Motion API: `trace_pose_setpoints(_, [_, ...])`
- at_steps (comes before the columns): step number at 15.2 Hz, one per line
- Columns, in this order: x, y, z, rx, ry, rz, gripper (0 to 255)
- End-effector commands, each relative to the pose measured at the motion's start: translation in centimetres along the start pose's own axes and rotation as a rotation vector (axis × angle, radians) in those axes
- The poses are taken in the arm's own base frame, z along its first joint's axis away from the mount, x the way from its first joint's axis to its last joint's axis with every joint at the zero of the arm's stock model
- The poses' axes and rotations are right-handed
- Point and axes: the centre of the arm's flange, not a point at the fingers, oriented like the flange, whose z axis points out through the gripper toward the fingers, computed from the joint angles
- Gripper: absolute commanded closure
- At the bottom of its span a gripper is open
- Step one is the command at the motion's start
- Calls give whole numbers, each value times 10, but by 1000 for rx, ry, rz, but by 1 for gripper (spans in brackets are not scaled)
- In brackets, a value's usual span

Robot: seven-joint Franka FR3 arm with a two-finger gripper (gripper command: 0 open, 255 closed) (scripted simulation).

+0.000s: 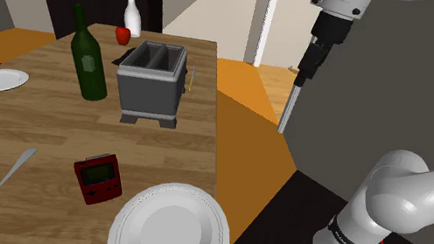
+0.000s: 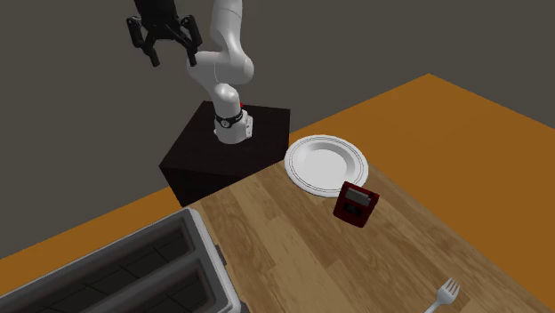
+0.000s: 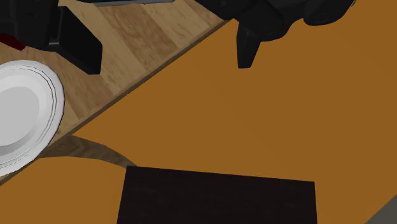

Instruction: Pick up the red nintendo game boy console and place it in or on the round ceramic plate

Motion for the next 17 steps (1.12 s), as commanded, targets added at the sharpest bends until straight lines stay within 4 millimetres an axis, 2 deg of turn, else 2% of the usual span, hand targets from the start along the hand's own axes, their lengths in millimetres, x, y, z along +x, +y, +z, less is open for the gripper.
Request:
trace_pose_setpoints(1, [0,0,0,0,0,0,0])
trace_pose_setpoints(9, [66,-75,34,2,-2,-143,0])
trace_pose_setpoints(17, [121,-158,68,3,-4,-286,0])
